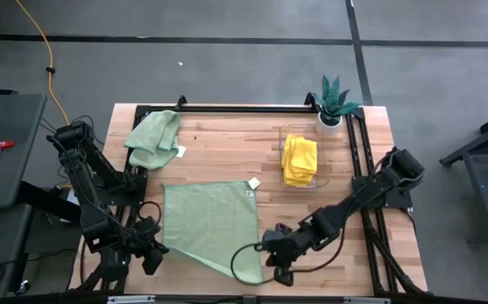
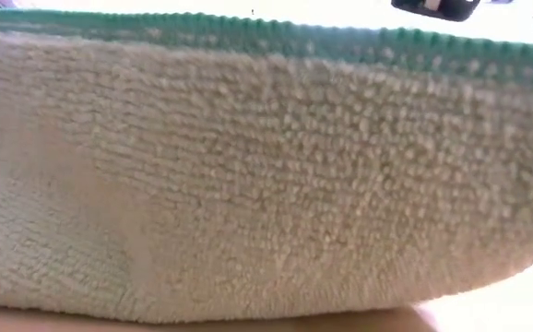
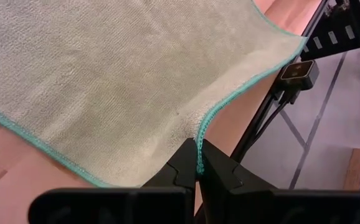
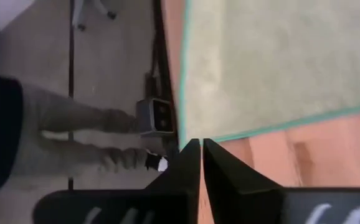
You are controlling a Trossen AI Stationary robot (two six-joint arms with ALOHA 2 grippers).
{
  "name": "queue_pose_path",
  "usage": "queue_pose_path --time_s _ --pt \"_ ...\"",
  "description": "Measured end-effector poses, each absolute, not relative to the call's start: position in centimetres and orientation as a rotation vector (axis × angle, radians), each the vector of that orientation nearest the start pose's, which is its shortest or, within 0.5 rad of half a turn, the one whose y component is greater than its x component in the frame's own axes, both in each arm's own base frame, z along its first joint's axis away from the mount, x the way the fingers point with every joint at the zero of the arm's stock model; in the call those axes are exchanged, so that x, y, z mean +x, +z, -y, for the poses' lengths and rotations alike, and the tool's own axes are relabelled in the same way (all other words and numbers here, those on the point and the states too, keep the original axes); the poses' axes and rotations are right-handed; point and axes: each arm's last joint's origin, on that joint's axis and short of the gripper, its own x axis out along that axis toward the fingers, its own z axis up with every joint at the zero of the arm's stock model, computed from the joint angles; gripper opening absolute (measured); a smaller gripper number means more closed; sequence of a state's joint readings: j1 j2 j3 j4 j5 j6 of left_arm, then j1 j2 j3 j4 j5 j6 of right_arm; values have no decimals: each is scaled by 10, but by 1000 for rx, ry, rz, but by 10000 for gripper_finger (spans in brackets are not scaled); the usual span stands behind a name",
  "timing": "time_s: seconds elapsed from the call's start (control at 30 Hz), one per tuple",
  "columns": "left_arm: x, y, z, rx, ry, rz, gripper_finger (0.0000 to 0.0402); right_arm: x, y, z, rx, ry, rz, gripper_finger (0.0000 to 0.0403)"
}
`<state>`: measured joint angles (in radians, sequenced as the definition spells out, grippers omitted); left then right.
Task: Fold microfiber towels
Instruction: Fold the bottom green microfiber towel
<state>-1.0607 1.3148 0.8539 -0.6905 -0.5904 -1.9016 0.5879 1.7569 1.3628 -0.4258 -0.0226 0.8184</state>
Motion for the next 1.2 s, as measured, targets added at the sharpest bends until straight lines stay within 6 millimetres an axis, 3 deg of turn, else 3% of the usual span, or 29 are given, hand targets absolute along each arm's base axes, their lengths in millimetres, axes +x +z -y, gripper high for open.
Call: queue_pose_path --time_s 0.23,0.5,0.8,1.2 --pt "130 220 199 -958 415 -799 0 333 248 -243 338 303 -1037 102" --pt "129 220 199 -981 426 -796 0 342 223 -286 87 280 -1101 186" --pt "130 220 199 -989 424 -795 0 352 200 -312 43 179 -1075 195" --pt "130 220 199 -989 422 -795 0 353 169 -319 40 118 -1118 195"
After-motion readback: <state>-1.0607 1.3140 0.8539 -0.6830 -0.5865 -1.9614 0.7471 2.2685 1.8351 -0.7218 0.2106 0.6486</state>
